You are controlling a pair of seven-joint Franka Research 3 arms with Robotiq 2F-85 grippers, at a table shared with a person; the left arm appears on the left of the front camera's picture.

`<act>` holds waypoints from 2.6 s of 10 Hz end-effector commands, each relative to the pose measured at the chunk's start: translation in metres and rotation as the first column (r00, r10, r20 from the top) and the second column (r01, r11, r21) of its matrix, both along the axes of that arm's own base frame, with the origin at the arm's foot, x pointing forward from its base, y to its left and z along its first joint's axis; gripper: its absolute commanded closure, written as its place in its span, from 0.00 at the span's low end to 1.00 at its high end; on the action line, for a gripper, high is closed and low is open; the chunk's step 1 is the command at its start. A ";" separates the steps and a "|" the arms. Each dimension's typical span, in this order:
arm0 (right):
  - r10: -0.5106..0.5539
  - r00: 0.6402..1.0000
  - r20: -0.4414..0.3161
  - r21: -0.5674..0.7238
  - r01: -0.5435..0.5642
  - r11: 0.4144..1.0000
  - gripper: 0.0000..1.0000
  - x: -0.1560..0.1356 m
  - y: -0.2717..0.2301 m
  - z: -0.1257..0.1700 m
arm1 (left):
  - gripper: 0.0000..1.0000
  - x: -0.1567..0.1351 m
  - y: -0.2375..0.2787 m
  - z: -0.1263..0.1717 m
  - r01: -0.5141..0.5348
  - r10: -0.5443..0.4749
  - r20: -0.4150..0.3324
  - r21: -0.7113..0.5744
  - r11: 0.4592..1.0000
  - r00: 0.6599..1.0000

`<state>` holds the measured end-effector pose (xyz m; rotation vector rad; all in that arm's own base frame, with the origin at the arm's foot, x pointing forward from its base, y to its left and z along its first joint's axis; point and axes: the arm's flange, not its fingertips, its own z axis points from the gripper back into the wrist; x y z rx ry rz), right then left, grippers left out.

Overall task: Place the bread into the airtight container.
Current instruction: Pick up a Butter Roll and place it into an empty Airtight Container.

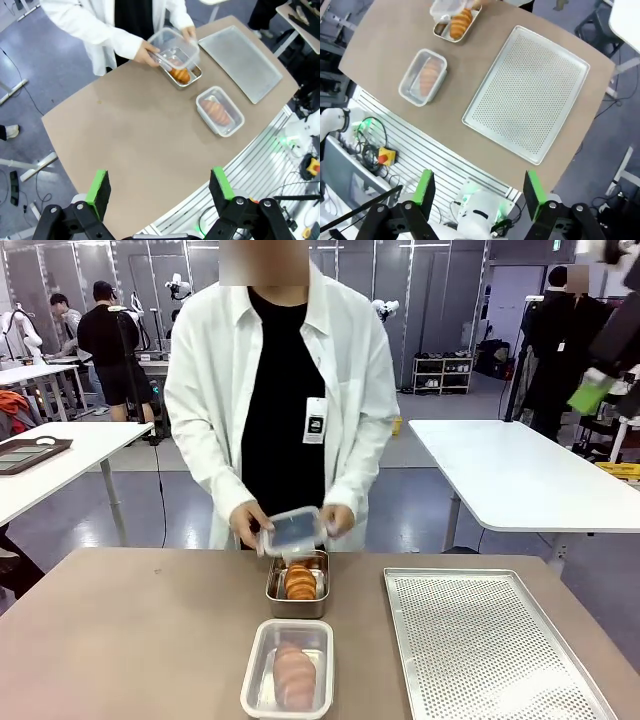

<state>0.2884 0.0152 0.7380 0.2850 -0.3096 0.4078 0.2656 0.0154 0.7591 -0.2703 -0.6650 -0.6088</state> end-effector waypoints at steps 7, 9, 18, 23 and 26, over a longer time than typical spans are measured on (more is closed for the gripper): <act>-0.055 0.998 0.006 0.010 0.055 0.998 0.11 -0.024 -0.007 -0.008 | 0.00 0.000 0.000 0.001 0.017 -0.017 0.004 0.004 1.000 1.000; -0.055 0.998 0.006 0.010 0.055 0.998 0.11 -0.024 -0.007 -0.008 | 0.00 0.000 0.000 0.001 0.017 -0.017 0.004 0.004 1.000 1.000; -0.055 0.998 0.006 0.010 0.055 0.998 0.11 -0.024 -0.007 -0.008 | 0.00 0.000 0.000 0.001 0.017 -0.017 0.004 0.004 1.000 1.000; -0.055 0.998 0.006 0.010 0.055 0.998 0.11 -0.024 -0.007 -0.008 | 0.00 0.000 0.000 0.001 0.017 -0.017 0.004 0.004 1.000 1.000; -0.055 0.998 0.006 0.010 0.055 0.998 0.11 -0.024 -0.007 -0.008 | 0.00 0.000 0.000 0.001 0.017 -0.017 0.004 0.004 1.000 1.000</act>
